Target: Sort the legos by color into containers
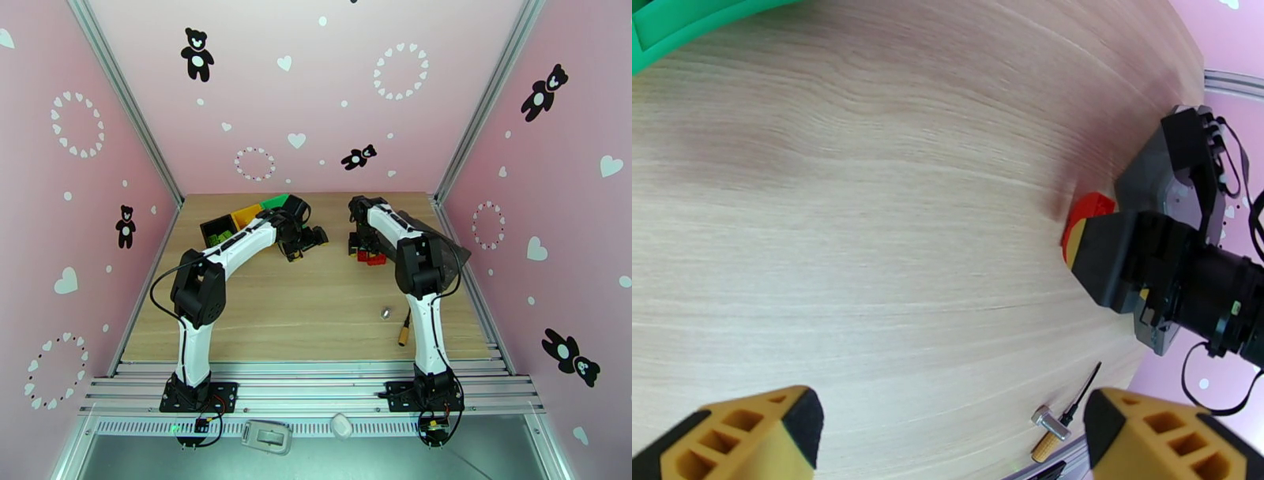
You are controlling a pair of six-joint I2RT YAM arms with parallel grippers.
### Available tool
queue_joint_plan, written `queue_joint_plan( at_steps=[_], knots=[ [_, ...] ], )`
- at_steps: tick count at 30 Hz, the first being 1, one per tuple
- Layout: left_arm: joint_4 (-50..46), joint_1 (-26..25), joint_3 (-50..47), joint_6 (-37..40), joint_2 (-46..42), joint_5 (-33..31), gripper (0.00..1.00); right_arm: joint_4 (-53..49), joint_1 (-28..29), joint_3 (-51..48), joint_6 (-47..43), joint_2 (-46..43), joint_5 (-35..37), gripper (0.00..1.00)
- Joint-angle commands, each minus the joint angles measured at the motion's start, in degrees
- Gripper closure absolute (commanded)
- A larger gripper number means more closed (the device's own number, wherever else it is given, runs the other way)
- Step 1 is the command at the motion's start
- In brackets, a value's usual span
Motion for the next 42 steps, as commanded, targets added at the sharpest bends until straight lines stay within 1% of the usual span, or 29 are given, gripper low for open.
queue_joint_plan(
  at_steps=[1, 14, 22, 28, 32, 38, 42],
  knots=[
    [-1.04, 0.09, 0.96, -0.11, -0.71, -1.05, 0.07, -1.48, -0.35, 1.79, -0.7, 1.53, -0.06, 0.47],
    [-1.11, 0.09, 1.05, -0.61, -0.63, -1.34, 0.08, -1.12, -0.36, 2.3, -0.39, 2.75, -1.87, 0.56],
    [-0.68, 0.96, 0.55, -1.11, -1.43, -1.26, 0.08, 0.24, -0.19, 1.54, 0.96, 0.82, -4.5, 0.67],
    [1.65, 4.13, -1.1, -2.58, -2.02, 0.78, 0.08, 2.59, 0.79, 1.18, 3.89, -2.15, -9.57, 0.7],
    [4.25, 7.3, -2.56, -4.33, -2.36, 3.11, 0.08, 5.03, 2.57, 1.51, 6.94, -3.2, -14.74, 0.72],
    [6.27, 12.42, -3.09, -5.58, -3.06, 5.16, 0.08, 10.54, 6.76, 3.57, 12.73, -2.53, -23.76, 0.72],
    [6.37, 15.71, -3.08, -5.53, -4.11, 5.51, 0.08, 15.03, 9.33, 7.36, 17.25, -0.17, -28.6, 0.72]
  ],
)
